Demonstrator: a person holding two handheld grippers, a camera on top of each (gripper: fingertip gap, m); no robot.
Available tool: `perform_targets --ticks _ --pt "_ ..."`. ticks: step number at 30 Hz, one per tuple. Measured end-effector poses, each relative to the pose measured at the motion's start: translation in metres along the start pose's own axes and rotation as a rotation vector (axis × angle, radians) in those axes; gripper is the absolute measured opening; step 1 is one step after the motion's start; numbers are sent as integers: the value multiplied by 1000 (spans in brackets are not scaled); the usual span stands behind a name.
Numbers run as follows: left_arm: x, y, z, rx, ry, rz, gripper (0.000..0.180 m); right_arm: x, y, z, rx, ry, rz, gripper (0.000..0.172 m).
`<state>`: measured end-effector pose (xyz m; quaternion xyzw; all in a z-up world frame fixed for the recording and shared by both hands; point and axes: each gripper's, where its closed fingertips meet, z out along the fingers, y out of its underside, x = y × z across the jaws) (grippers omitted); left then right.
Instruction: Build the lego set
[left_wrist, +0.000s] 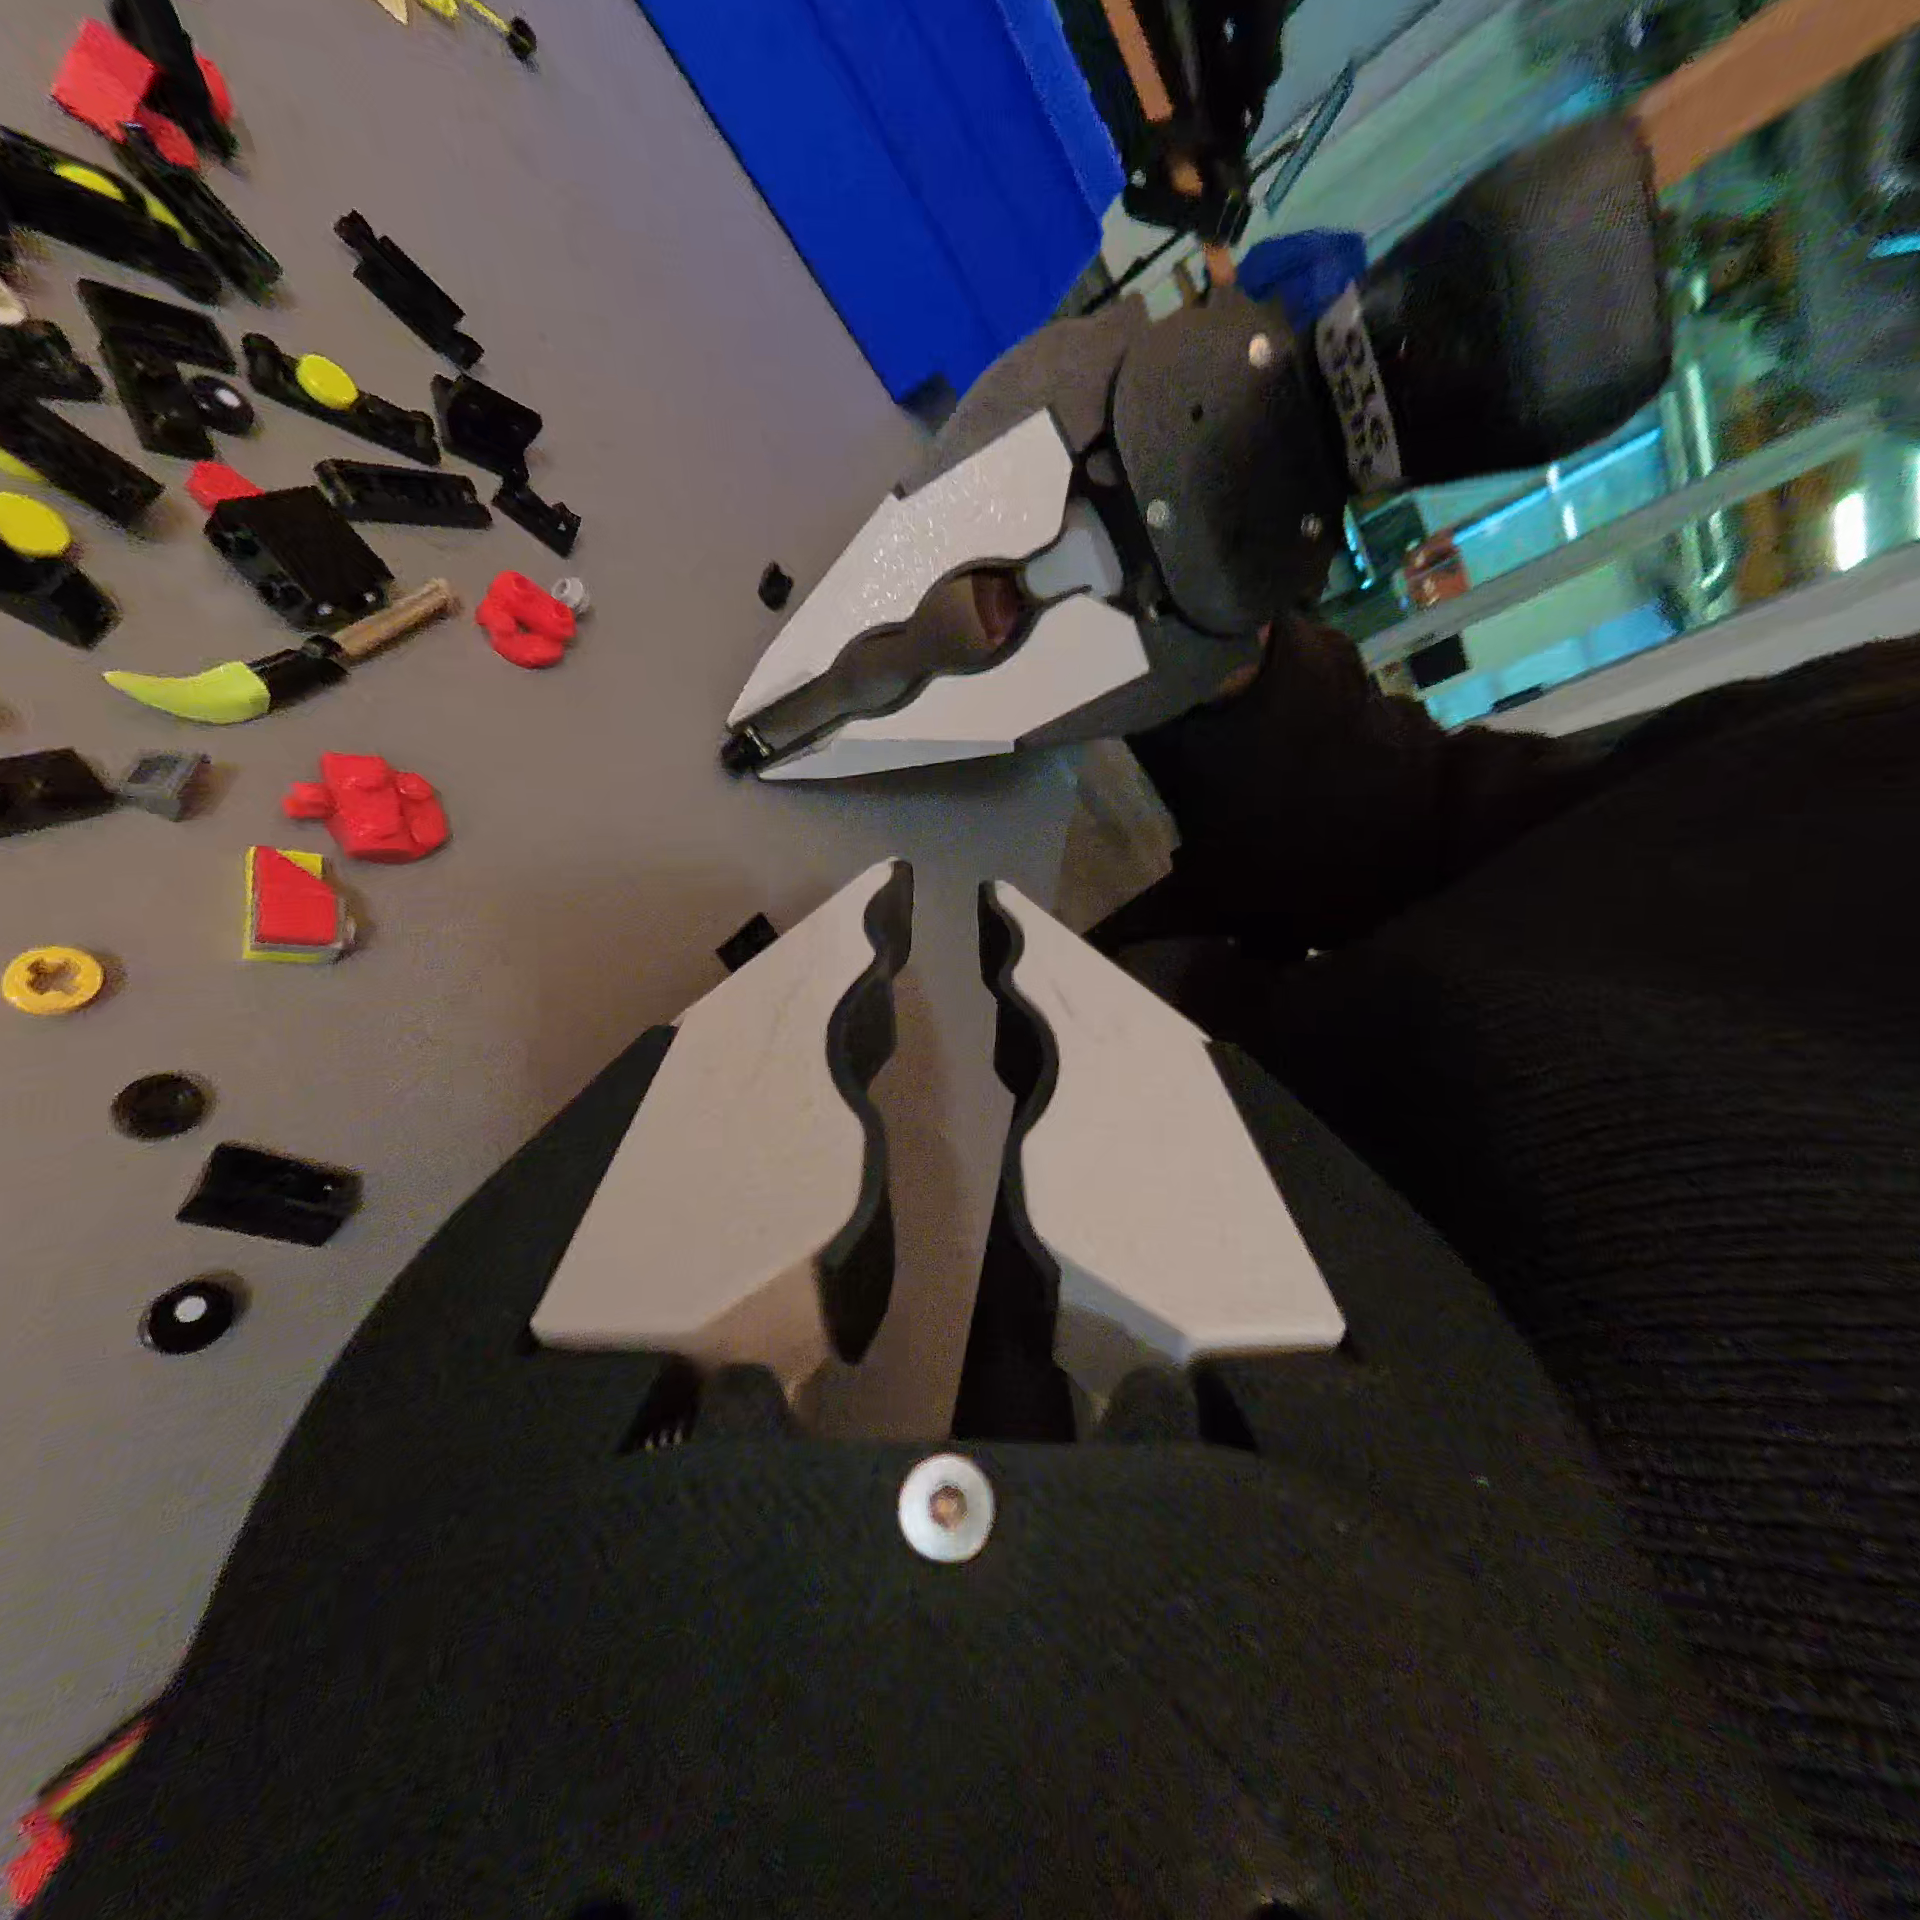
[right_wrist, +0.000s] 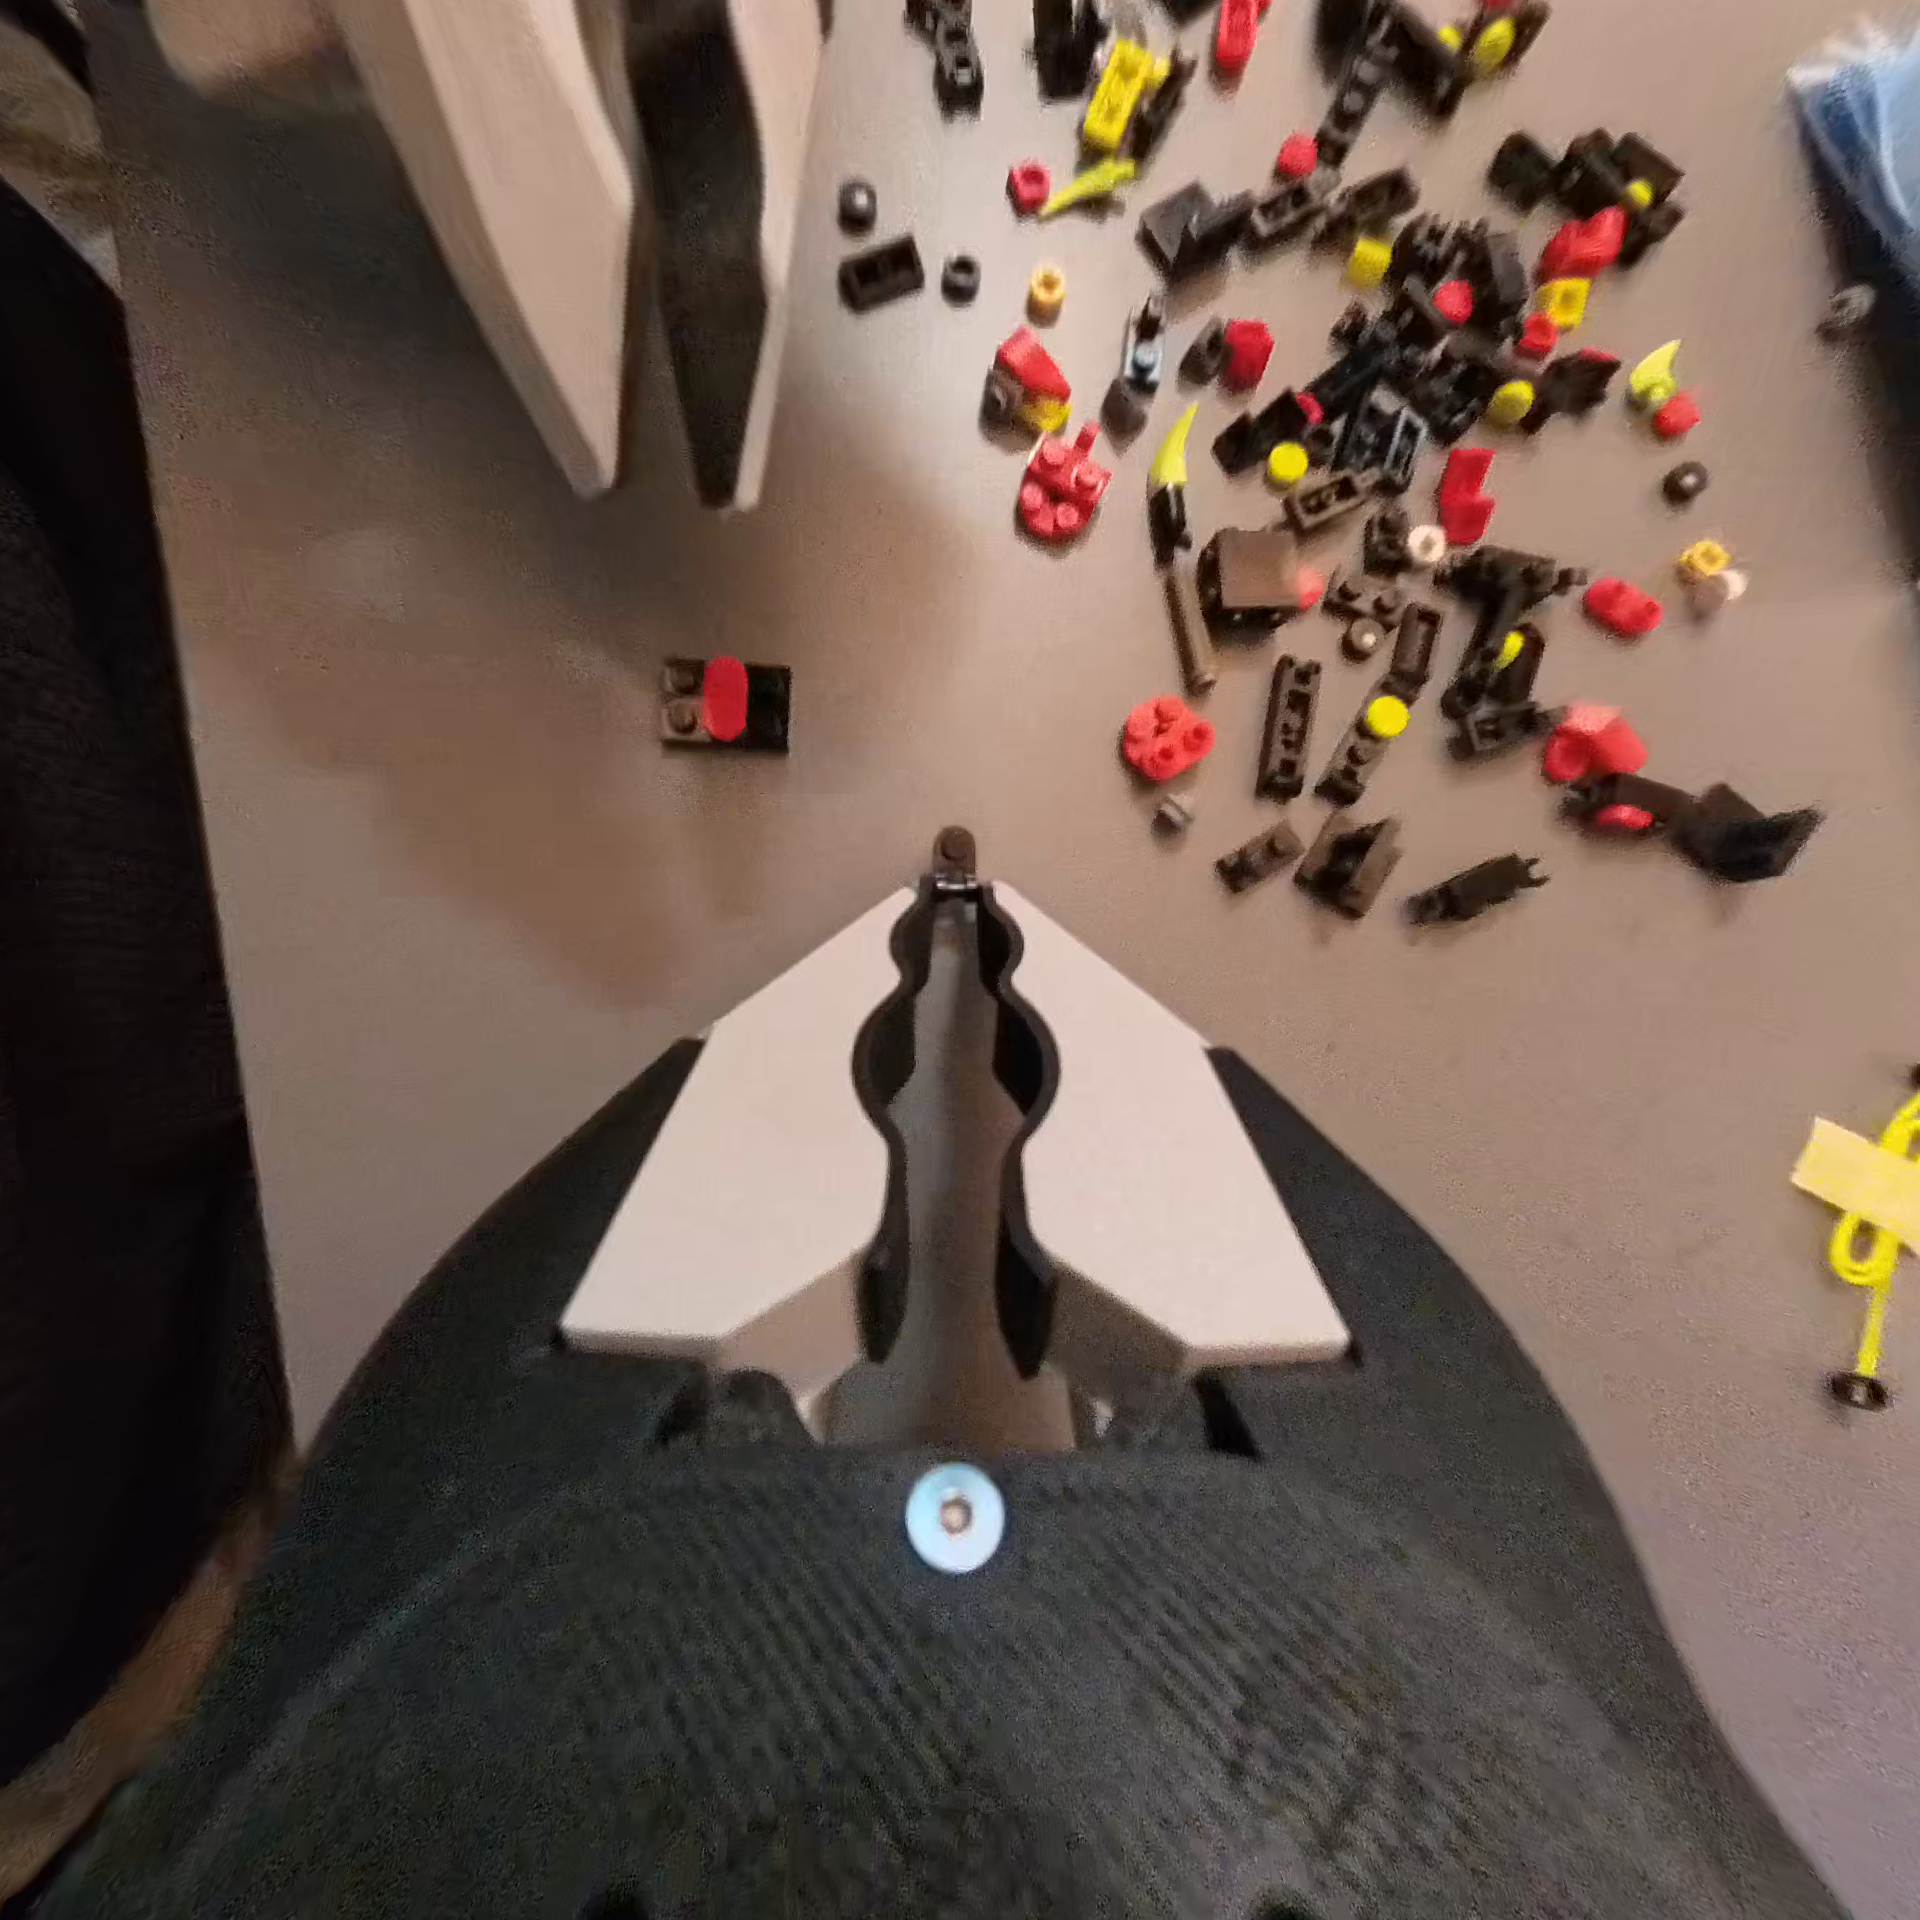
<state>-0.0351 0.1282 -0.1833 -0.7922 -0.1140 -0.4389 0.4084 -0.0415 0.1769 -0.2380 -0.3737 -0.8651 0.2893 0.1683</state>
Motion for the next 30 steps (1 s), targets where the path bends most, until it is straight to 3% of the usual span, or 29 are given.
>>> perform_targets --ticks 8,12,17,18,21,23,26,30 --pt "0 1 1 -10 10 -9 9 -2 -1 3 5 -3 -6 7" --pt "0 1 0 -9 11 -7 9 -1 -2 4 13 -1 7 16" --pt "1 2 1 -17 15 0 9 18 -19 -14 117 88 92 56" --pt "1 2 1 -17 14 2 9 22 -23 -19 153 105 101 57" --pt "-3 5 1 -35 -27 37 10 26 -24 -24 214 142 70 38" --pt "-12 12 2 -88 -126 140 11 15 -14 -15 158 66 62 30" --pt "-14 19 7 -133 -189 230 11 -5 -7 -3 93 -78 64 32" --pt "-15 20 8 -140 -189 229 14 3 -11 -2 95 -2 -16 29"
